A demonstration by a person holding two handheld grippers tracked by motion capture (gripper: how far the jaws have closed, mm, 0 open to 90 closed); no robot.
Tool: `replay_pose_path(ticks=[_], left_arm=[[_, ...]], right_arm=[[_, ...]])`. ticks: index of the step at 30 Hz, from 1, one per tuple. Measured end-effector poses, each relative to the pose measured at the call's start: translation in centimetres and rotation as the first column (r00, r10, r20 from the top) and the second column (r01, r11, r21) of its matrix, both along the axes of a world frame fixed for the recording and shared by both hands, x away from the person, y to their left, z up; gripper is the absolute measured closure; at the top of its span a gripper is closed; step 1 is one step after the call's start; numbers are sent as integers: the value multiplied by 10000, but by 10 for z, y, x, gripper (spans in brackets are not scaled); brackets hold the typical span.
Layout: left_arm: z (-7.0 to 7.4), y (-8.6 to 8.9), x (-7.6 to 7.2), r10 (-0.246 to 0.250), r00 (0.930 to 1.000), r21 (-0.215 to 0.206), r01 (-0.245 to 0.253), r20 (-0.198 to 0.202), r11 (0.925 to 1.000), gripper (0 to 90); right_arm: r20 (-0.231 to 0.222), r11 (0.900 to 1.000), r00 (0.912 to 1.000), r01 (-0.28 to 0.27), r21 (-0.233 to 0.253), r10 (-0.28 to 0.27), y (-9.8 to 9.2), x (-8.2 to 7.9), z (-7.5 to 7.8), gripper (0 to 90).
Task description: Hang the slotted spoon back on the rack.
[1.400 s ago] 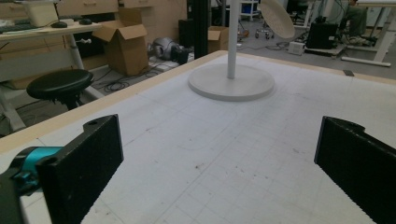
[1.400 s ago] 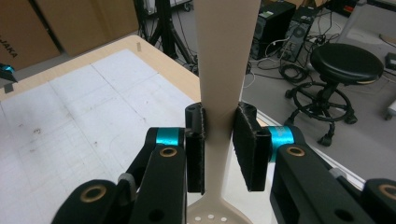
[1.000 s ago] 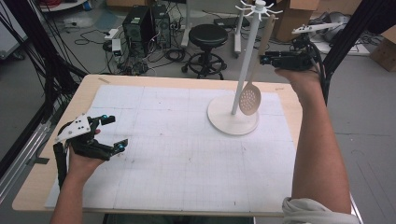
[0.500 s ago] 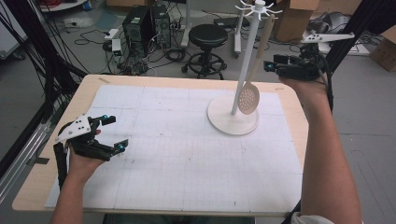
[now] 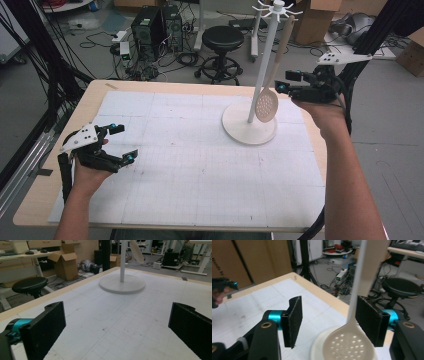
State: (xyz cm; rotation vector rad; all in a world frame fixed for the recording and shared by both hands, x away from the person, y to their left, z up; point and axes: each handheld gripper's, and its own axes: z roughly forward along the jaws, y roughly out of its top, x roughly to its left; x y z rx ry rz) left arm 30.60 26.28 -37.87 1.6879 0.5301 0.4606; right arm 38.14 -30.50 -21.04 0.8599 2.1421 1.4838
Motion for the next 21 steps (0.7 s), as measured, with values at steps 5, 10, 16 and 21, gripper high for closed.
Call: replay_pose_path(ticks=[5,10,16,21], left_arm=[[-1,0,1,14,10000,17,-14,-29,10000,17],[-1,-1,0,-28,10000,0,28,-51,10000,17],[-1,-1,1,-62,10000,3,62,-72,10000,16],[-2,-2,1,-73,9999,64,74,-154,10000,17]], right_arm=[[77,9991,9991,-423,104,422,7,-10,-11,364],[26,9979,9982,-597,253,597,8,-17,-23,346],[80,9972,9975,-706,259,704,8,-24,-40,328],[156,9952,9959,-899,393,894,10,-31,-52,311]])
